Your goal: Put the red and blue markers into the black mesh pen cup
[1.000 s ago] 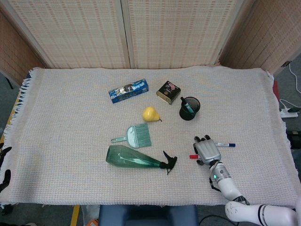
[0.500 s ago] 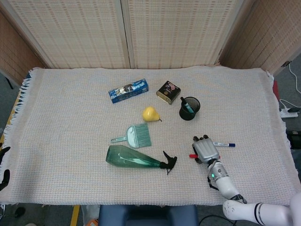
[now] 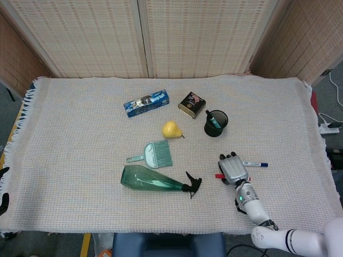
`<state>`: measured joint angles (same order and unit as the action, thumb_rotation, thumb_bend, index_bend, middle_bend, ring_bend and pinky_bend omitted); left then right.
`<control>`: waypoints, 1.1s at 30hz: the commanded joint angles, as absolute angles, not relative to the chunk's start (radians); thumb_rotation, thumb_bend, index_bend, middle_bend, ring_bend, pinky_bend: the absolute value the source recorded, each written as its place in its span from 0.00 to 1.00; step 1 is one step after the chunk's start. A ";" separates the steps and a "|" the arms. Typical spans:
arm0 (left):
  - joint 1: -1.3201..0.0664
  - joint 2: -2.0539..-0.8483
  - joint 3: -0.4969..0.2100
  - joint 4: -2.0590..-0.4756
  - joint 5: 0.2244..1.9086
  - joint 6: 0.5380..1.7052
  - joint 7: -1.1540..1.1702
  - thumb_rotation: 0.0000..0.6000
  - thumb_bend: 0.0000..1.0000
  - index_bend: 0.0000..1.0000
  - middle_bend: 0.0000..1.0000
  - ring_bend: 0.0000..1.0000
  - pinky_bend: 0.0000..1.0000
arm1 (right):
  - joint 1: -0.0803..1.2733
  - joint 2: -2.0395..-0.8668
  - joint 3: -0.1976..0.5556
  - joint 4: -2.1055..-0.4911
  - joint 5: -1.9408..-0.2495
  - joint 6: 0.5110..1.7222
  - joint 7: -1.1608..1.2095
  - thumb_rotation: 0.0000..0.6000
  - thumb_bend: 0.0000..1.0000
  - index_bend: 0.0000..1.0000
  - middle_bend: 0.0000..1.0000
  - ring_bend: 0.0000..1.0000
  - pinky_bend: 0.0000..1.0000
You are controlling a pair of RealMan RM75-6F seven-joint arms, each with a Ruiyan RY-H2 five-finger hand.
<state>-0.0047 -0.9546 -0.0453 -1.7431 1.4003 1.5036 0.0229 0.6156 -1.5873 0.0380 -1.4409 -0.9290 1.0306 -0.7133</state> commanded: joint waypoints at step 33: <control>0.002 -0.950 -0.046 -1.745 1.406 1.514 0.017 1.00 0.51 0.14 0.01 0.00 0.28 | 0.578 -1.454 0.094 -1.628 -1.134 1.163 -0.550 1.00 0.18 0.77 0.27 0.37 0.24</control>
<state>0.0019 -0.9501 -0.0460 -1.7449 1.4058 1.5145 0.0169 0.5891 -1.4881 0.0757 -1.5878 -1.0887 1.1348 -0.6005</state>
